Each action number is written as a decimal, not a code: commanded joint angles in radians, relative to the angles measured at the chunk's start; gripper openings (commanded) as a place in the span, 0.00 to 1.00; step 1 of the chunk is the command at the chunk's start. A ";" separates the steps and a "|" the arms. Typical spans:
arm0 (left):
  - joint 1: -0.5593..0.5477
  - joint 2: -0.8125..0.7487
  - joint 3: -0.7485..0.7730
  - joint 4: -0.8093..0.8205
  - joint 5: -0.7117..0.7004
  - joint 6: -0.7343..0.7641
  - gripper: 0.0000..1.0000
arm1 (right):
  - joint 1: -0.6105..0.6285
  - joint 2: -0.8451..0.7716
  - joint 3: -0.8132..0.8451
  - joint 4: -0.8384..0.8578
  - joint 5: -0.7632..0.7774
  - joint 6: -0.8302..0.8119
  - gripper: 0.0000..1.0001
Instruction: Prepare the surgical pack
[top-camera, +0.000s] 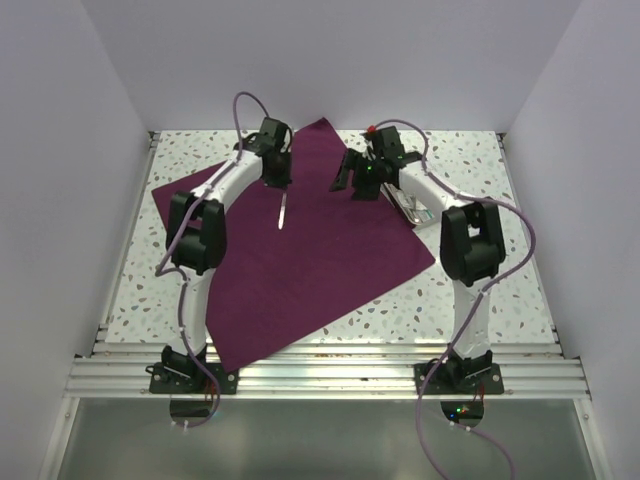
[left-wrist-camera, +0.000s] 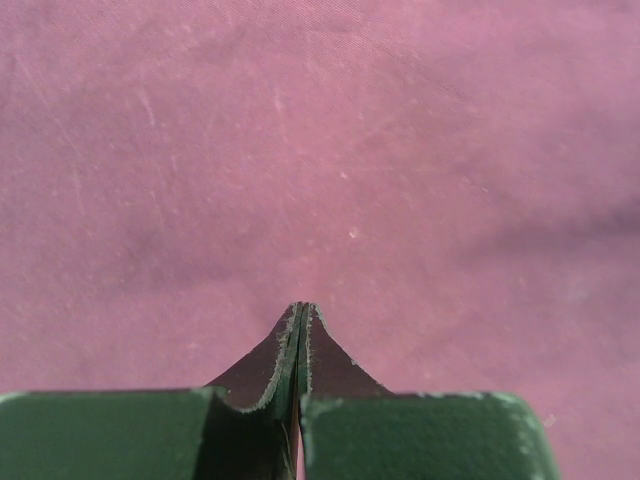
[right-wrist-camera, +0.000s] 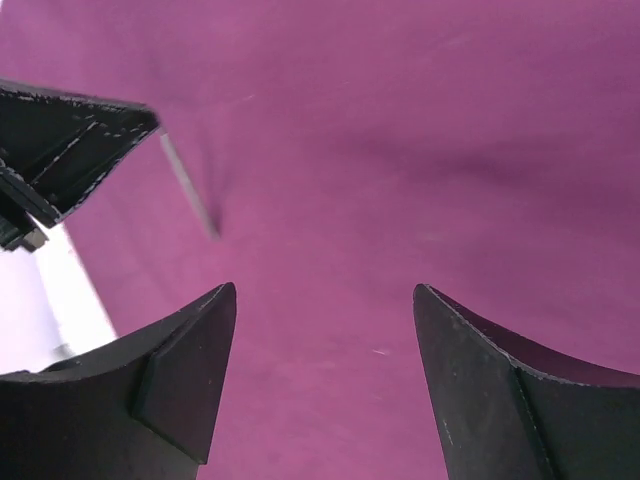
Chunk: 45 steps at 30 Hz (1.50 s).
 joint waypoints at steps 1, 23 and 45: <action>0.009 -0.079 -0.030 0.020 0.057 -0.033 0.00 | 0.051 0.024 -0.039 0.287 -0.168 0.111 0.76; 0.015 -0.122 -0.161 0.000 0.124 -0.002 0.23 | 0.167 0.122 -0.029 0.262 0.039 0.127 0.66; -0.085 -0.214 -0.372 0.055 -0.075 -0.007 0.38 | 0.075 -0.105 -0.073 0.016 0.122 -0.013 0.66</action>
